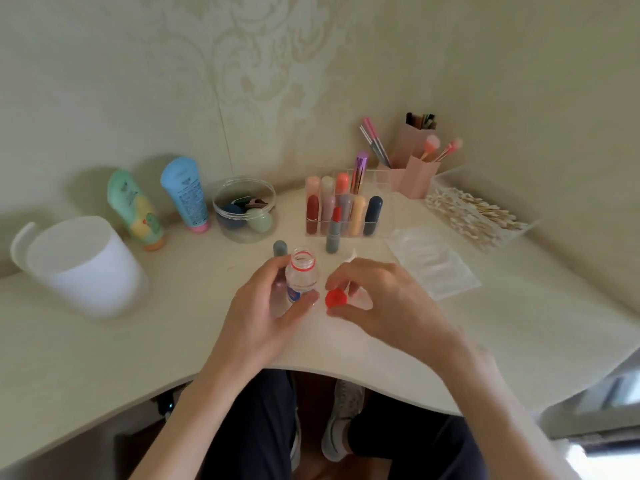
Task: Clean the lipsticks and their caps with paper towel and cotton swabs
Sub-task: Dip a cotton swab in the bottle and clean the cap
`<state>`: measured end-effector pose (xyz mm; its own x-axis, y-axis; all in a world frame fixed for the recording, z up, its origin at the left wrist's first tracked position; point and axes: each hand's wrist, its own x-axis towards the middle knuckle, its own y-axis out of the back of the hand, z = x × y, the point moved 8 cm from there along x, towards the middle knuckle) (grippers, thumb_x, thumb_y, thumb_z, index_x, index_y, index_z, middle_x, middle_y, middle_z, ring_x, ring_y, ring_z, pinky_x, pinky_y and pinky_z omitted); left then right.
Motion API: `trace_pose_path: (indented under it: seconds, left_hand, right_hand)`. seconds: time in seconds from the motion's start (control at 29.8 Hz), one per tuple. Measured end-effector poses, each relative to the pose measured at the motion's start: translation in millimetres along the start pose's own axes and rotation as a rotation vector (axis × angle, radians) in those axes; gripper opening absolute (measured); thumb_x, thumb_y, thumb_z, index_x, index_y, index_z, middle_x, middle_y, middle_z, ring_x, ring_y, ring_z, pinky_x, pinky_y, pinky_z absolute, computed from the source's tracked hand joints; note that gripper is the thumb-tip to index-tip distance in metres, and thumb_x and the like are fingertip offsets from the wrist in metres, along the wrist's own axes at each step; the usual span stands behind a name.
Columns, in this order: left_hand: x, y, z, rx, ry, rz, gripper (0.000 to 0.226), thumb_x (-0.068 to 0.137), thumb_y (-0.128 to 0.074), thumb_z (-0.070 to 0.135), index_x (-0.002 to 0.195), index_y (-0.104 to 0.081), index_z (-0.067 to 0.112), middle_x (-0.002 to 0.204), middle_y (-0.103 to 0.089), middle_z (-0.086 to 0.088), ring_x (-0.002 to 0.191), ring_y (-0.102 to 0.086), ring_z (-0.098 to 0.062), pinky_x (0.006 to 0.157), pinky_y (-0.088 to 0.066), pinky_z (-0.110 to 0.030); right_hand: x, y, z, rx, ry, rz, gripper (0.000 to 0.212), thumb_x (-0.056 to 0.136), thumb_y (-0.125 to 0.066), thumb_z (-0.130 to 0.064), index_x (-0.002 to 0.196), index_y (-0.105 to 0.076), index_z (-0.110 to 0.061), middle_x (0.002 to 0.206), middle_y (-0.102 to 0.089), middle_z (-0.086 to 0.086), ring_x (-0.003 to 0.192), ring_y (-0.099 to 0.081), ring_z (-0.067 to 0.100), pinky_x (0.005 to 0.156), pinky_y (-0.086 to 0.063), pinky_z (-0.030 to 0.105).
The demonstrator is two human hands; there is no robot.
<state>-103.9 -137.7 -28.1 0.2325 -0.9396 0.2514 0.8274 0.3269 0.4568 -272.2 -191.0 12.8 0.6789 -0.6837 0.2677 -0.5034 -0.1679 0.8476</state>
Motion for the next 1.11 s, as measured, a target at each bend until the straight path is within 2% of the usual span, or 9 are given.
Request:
trace_pose_path:
  seconds: [0.07, 0.2, 0.4, 0.54, 0.74, 0.8, 0.91, 1.01, 1.11]
  left_hand:
    - [0, 0, 3, 0.001, -0.019, 0.003, 0.046, 0.087, -0.081, 0.034, 0.128, -0.063, 0.027, 0.115, -0.07, 0.016, 0.107, -0.066, -0.002, 0.092, -0.047, -0.013]
    - [-1, 1, 10, 0.04, -0.077, 0.018, 0.045, 0.087, -0.079, 0.034, 0.128, -0.063, 0.023, 0.114, -0.067, 0.011, 0.108, -0.065, -0.005, 0.093, -0.048, -0.014]
    - [-4, 5, 10, 0.057, -0.069, 0.042, 0.05, 0.084, -0.083, 0.028, 0.13, -0.065, 0.022, 0.115, -0.069, 0.013, 0.106, -0.066, -0.002, 0.091, -0.046, -0.01]
    - [2, 3, 3, 0.044, -0.003, 0.079, 0.044, 0.076, -0.09, 0.026, 0.117, -0.072, 0.027, 0.105, -0.074, 0.017, 0.096, -0.069, 0.0, 0.087, -0.047, -0.009]
    - [4, -5, 1, -0.015, 0.043, 0.094, 0.052, 0.072, -0.092, 0.029, 0.12, -0.071, 0.027, 0.105, -0.076, 0.017, 0.097, -0.071, 0.0, 0.088, -0.046, -0.006]
    - [4, -5, 0, -0.025, 0.055, 0.096, 0.061, 0.067, -0.089, 0.04, 0.123, -0.07, 0.027, 0.109, -0.076, 0.015, 0.1, -0.071, 0.0, 0.089, -0.046, -0.006]
    - [-3, 4, 6, -0.065, 0.052, 0.139, 0.073, 0.058, -0.086, 0.046, 0.127, -0.067, 0.031, 0.116, -0.074, 0.015, 0.104, -0.07, -0.002, 0.094, -0.049, -0.011]
    - [-16, 19, 27, -0.047, -0.038, 0.232, 0.064, 0.064, -0.088, 0.032, 0.124, -0.066, 0.027, 0.114, -0.071, 0.012, 0.102, -0.068, -0.012, 0.092, -0.054, -0.029]
    - [-29, 28, 63, 0.092, -0.218, 0.355, 0.045, 0.074, -0.086, 0.019, 0.113, -0.066, 0.012, 0.096, -0.064, -0.002, 0.085, -0.06, -0.024, 0.079, -0.05, -0.043]
  right_hand:
    - [-2, -10, 4, -0.002, 0.008, 0.018, 0.024, 0.084, -0.087, -0.035, 0.101, -0.073, -0.026, 0.092, -0.068, -0.011, 0.087, -0.062, 0.012, 0.077, -0.056, 0.041]
    - [-2, -8, 9, -0.001, -0.004, 0.084, 0.032, 0.08, -0.088, -0.044, 0.102, -0.074, -0.026, 0.096, -0.065, -0.01, 0.095, -0.057, 0.012, 0.077, -0.053, 0.036]
    - [-1, 23, 25, 0.017, -0.066, 0.197, 0.018, 0.091, -0.079, -0.035, 0.104, -0.077, -0.023, 0.093, -0.068, -0.01, 0.083, -0.059, 0.006, 0.075, -0.053, 0.03]
    - [2, 44, 51, -0.019, -0.137, 0.207, 0.011, 0.097, -0.073, -0.034, 0.103, -0.076, -0.025, 0.09, -0.068, -0.014, 0.081, -0.062, 0.005, 0.075, -0.052, 0.025]
    - [-10, 73, 95, -0.039, -0.279, 0.279, 0.006, 0.097, -0.072, -0.026, 0.1, -0.077, -0.028, 0.089, -0.069, -0.017, 0.083, -0.063, -0.001, 0.069, -0.042, 0.009]
    - [-14, 88, 110, -0.056, -0.32, 0.339, 0.008, 0.095, -0.072, -0.022, 0.099, -0.077, -0.025, 0.087, -0.069, -0.017, 0.081, -0.063, -0.001, 0.068, -0.041, 0.011]
    - [-19, 115, 137, -0.081, -0.393, 0.46, 0.01, 0.092, -0.073, -0.017, 0.098, -0.079, -0.022, 0.084, -0.071, -0.014, 0.077, -0.065, 0.008, 0.071, -0.05, 0.025]
    - [-25, 138, 164, -0.117, -0.462, 0.545, 0.014, 0.089, -0.074, -0.012, 0.1, -0.08, -0.019, 0.087, -0.075, -0.005, 0.08, -0.069, 0.017, 0.08, -0.056, 0.035]
    - [-26, 157, 184, -0.19, -0.503, 0.563, 0.014, 0.09, -0.072, -0.009, 0.101, -0.08, -0.012, 0.094, -0.078, 0.008, 0.089, -0.072, 0.029, 0.085, -0.056, 0.039]
